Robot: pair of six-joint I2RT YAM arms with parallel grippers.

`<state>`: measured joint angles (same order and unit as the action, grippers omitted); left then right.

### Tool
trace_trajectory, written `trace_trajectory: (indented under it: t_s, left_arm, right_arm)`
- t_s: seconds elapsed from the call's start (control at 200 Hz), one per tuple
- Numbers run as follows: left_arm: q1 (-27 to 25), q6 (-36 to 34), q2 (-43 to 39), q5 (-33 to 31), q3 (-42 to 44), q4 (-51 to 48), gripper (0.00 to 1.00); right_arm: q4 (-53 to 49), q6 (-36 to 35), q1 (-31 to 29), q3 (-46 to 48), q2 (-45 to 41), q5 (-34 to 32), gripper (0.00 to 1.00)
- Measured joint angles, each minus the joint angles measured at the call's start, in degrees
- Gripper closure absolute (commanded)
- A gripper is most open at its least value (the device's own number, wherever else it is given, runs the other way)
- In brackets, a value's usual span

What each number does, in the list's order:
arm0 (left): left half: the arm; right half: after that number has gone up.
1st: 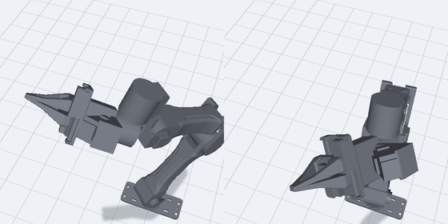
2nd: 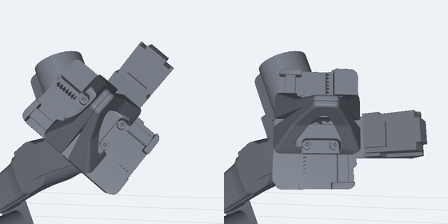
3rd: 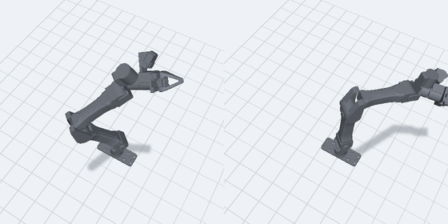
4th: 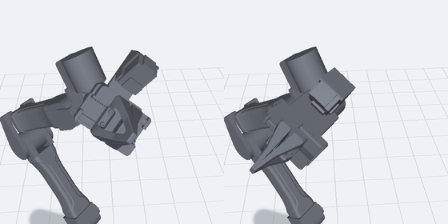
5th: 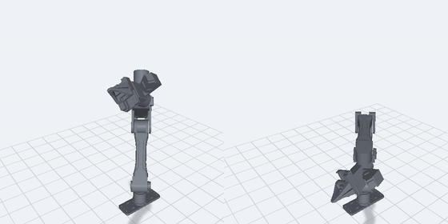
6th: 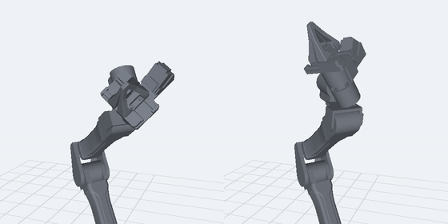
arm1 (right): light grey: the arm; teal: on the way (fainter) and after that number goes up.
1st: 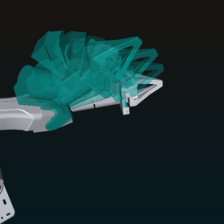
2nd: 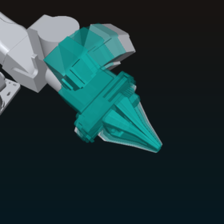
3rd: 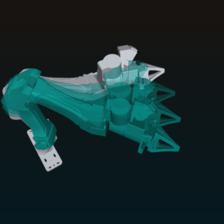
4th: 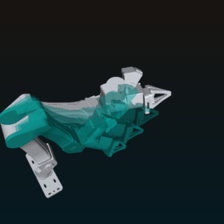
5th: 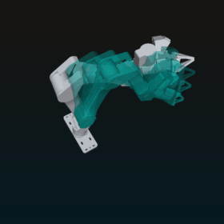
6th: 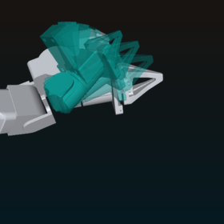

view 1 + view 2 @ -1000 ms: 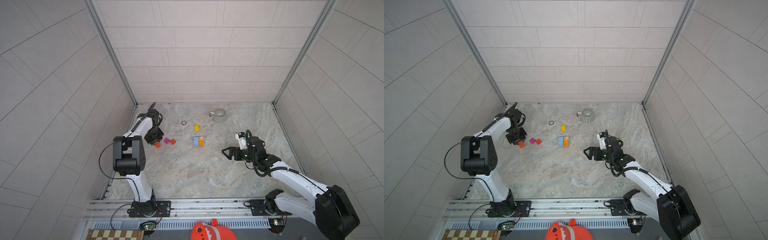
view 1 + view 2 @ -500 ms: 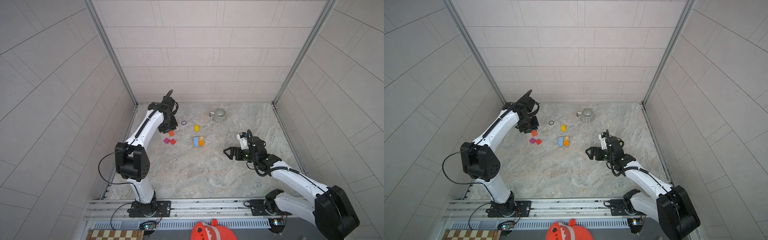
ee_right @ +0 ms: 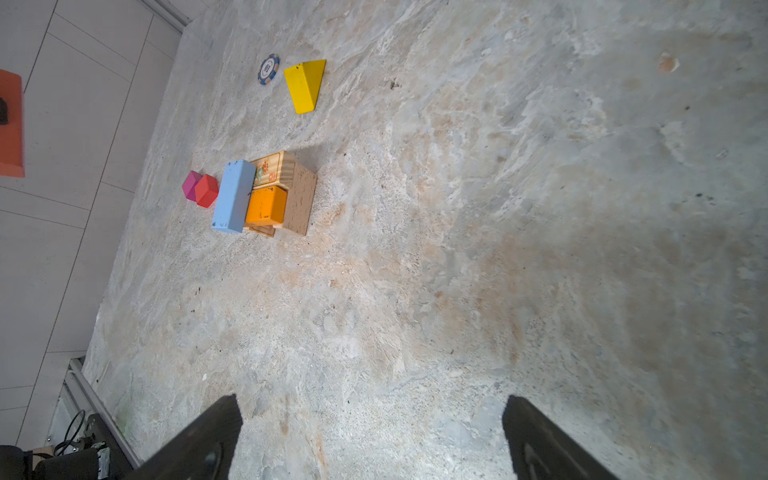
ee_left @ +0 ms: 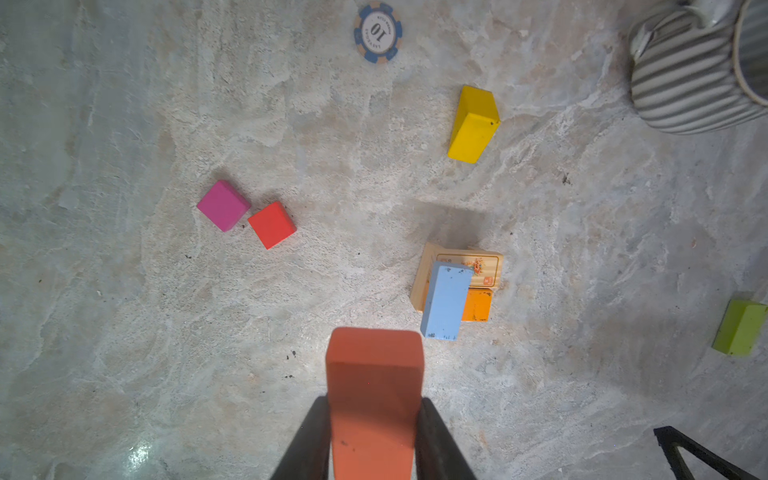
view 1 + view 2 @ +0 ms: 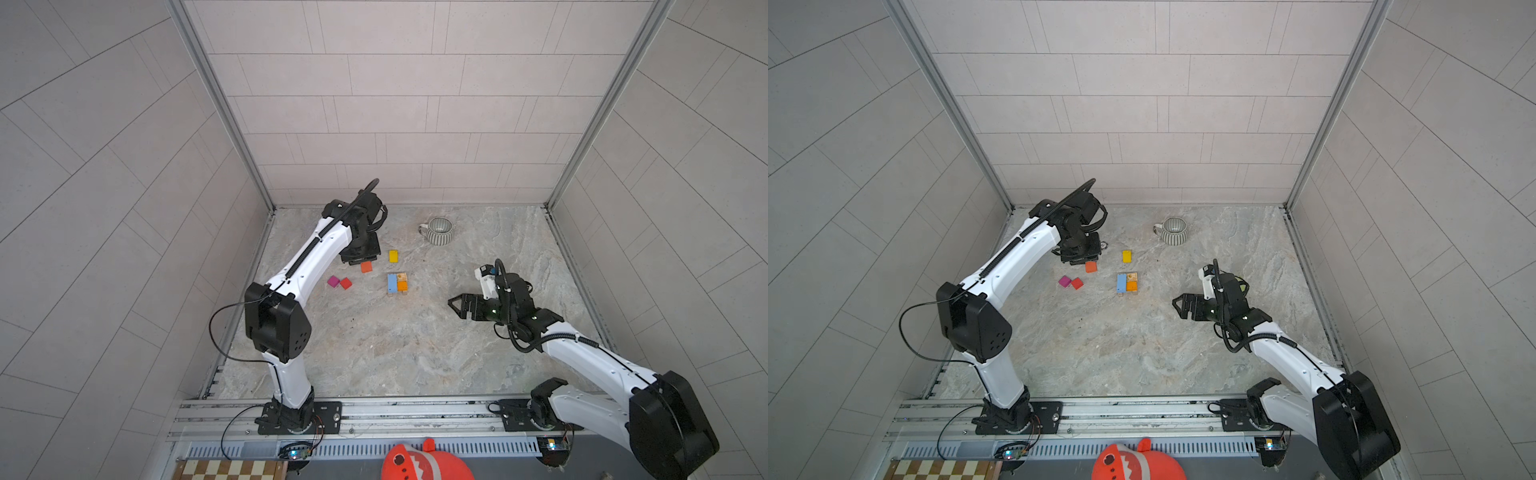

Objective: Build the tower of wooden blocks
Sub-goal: 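Lift the orange-red block and carry it toward the stack with left gripper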

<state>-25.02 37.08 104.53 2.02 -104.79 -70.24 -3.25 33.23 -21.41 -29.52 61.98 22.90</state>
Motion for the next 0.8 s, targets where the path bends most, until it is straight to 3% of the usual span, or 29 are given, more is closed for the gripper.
trace_trajectory:
  t_s: [0.475, 0.801]
  left_arm:
    - [-8.22, 2.8, 8.26, -0.83, -10.47, -2.05, 0.74]
    - [-10.97, 3.61, 13.09, -0.79, -13.25, -2.64, 0.75]
  right_arm:
    - [0.0, 0.02, -0.02, 0.0, 0.0, 0.04, 0.0]
    - [0.0, 0.04, 0.0, 0.0, -0.02, 0.04, 0.0]
